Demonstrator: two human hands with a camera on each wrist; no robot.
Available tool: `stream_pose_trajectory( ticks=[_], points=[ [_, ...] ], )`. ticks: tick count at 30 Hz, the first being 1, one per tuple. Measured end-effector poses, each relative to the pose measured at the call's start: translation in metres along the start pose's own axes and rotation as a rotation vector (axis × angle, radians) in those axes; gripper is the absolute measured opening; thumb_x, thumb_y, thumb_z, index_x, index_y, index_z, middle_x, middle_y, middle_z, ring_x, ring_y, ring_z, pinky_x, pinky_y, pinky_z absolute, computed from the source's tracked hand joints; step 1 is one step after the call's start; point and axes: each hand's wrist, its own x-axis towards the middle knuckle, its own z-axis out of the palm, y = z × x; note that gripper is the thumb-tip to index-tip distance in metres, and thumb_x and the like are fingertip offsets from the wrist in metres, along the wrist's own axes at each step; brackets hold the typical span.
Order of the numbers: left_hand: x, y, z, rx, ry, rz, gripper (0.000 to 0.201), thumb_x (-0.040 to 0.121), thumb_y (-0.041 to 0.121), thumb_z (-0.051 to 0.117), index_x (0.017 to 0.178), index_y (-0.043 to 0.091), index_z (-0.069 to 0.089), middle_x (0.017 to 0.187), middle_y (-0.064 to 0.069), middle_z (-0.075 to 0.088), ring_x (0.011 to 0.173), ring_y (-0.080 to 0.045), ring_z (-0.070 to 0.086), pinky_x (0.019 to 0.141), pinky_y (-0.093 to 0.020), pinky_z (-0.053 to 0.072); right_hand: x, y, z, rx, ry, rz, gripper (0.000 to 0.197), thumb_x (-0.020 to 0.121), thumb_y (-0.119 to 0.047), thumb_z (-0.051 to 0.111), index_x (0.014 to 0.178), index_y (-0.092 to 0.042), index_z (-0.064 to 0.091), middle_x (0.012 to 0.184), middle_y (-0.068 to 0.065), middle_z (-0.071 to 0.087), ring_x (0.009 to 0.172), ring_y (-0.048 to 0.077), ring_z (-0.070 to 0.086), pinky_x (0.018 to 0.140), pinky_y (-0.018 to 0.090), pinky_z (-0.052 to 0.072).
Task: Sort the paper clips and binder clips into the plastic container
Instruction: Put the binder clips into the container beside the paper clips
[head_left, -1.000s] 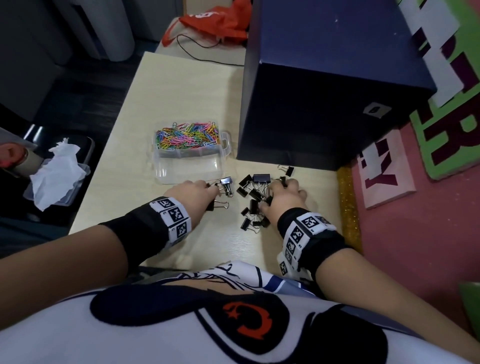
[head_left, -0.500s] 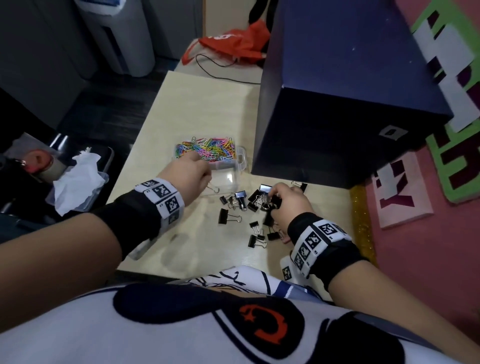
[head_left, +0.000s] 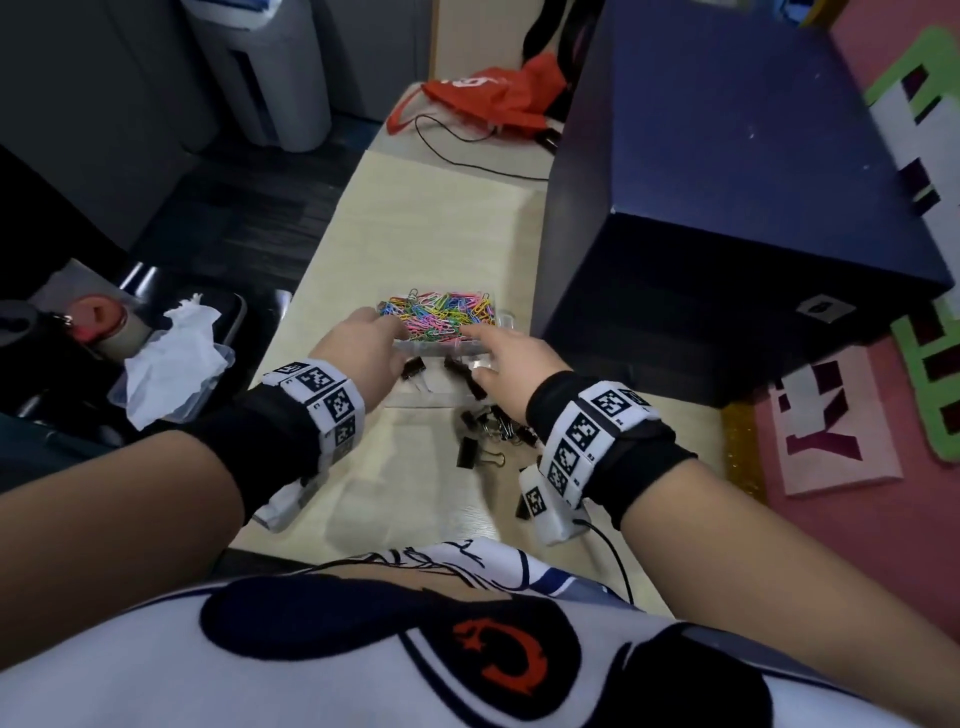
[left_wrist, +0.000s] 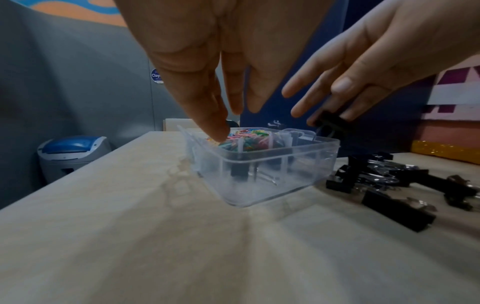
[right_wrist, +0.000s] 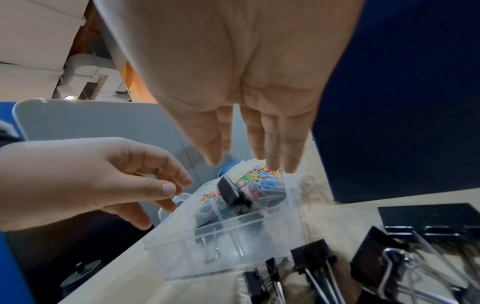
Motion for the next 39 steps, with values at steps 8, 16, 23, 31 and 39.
stream_pose_trajectory(
  ticks=[8, 16, 23, 31, 39],
  points=[
    [-0.023, 0.021, 0.012, 0.15, -0.198, 0.313, 0.023, 0.091, 0.025, 0.048, 0.113, 0.022, 0.058, 0.114, 0.0, 0.054, 0.101, -0.022, 0.058, 0.083, -0.032, 0.049, -0.023, 0.045, 0.005, -0.21, -0.138, 0.361, 0.053, 0.083, -0.041, 0.063, 0.129, -0.022, 0.046, 0.128, 0.007, 0.043, 0.106, 0.026, 0.055, 0.088, 0.035, 0.049],
    [-0.039, 0.048, 0.053, 0.464, -0.43, 0.589, 0.051, 0.086, 0.037, 0.057, 0.133, 0.036, 0.039, 0.14, 0.001, 0.029, 0.121, -0.025, 0.038, 0.091, -0.04, 0.048, -0.053, 0.075, 0.044, -0.134, -0.196, 0.438, 0.101, 0.071, -0.041, 0.079, 0.146, -0.039, 0.01, 0.138, 0.008, 0.017, 0.105, 0.029, 0.057, 0.085, 0.035, 0.049],
    [-0.034, 0.053, 0.068, 0.504, -0.373, 0.519, 0.019, 0.095, 0.022, 0.046, 0.113, 0.018, 0.049, 0.121, -0.007, 0.041, 0.101, -0.028, 0.049, 0.08, -0.042, 0.05, -0.059, 0.092, 0.051, -0.095, 0.027, 0.311, 0.038, 0.091, -0.021, 0.056, 0.125, -0.022, 0.039, 0.12, 0.007, 0.038, 0.086, 0.027, 0.058, 0.08, 0.034, 0.051],
    [-0.037, 0.044, 0.055, 0.223, -0.268, 0.485, 0.026, 0.091, 0.028, 0.051, 0.112, 0.018, 0.06, 0.129, -0.002, 0.037, 0.106, -0.022, 0.049, 0.09, -0.035, 0.049, -0.052, 0.092, 0.032, 0.064, 0.192, 0.355, 0.01, 0.09, -0.015, 0.057, 0.097, -0.02, 0.054, 0.105, -0.001, 0.045, 0.08, 0.017, 0.052, 0.071, 0.032, 0.052],
    [-0.022, 0.01, 0.023, -0.006, 0.029, 0.361, 0.018, 0.079, 0.021, 0.068, 0.096, 0.013, 0.067, 0.103, -0.004, 0.052, 0.089, -0.024, 0.057, 0.083, -0.039, 0.051, -0.028, 0.046, 0.005, 0.051, 0.237, 0.147, 0.006, 0.087, -0.02, 0.063, 0.093, -0.017, 0.064, 0.106, 0.002, 0.055, 0.095, 0.02, 0.056, 0.08, 0.023, 0.041]
  ],
)
